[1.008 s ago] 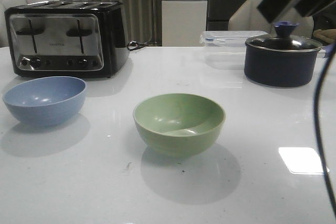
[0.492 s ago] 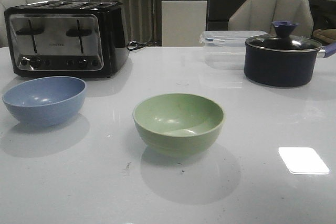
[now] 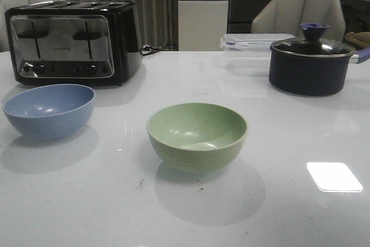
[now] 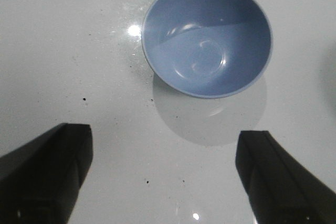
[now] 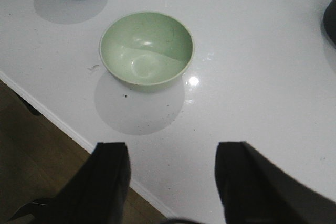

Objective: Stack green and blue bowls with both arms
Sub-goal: 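Lower the left gripper onto the rim of the light blue bowl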

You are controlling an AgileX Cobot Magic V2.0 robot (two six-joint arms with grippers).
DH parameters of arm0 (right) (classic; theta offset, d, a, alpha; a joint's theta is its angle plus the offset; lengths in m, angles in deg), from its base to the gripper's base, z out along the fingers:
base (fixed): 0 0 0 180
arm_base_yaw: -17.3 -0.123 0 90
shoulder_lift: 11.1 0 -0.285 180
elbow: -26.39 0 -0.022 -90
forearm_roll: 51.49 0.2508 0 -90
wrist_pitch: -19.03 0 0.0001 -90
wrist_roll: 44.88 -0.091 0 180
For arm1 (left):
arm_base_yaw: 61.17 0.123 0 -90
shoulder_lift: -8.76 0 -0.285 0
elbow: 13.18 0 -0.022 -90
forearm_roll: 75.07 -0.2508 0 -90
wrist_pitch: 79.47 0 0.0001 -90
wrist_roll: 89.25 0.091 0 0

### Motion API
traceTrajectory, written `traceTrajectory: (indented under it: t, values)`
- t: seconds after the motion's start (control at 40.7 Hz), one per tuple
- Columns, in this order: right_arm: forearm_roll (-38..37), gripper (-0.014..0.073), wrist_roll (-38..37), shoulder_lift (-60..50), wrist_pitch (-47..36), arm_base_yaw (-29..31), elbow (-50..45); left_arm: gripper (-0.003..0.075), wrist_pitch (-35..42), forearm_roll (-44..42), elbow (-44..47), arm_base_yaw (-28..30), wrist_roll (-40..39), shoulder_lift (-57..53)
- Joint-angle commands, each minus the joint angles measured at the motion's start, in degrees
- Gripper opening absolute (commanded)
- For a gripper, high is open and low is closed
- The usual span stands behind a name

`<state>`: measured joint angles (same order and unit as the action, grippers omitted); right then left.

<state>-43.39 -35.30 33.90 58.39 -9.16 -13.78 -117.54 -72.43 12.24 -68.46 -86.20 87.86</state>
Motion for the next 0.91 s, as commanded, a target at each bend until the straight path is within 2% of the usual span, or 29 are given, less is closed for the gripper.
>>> traceTrajectory:
  t: [0.0, 0.443, 0.738, 0.885]
  values:
    - [0.38, 0.0477, 0.44, -0.24, -3.8, 0.01, 1.47, 0.0582, 3.99, 1.08, -5.58, -0.39, 0.02, 4.98]
    - [0.38, 0.0477, 0.44, -0.24, -3.8, 0.01, 1.47, 0.0465, 4.52, 0.88, -21.05, 1.56, -0.32, 29.89]
    - [0.38, 0.0477, 0.44, -0.24, -3.86, 0.01, 1.47, 0.0389, 4.77, 1.99, -24.43, 2.29, -0.59, 34.99]
    - [0.38, 0.0477, 0.44, -0.24, -3.86, 0.01, 1.47, 0.0294, 4.95, 2.03, -24.43, 2.29, -0.59, 34.99]
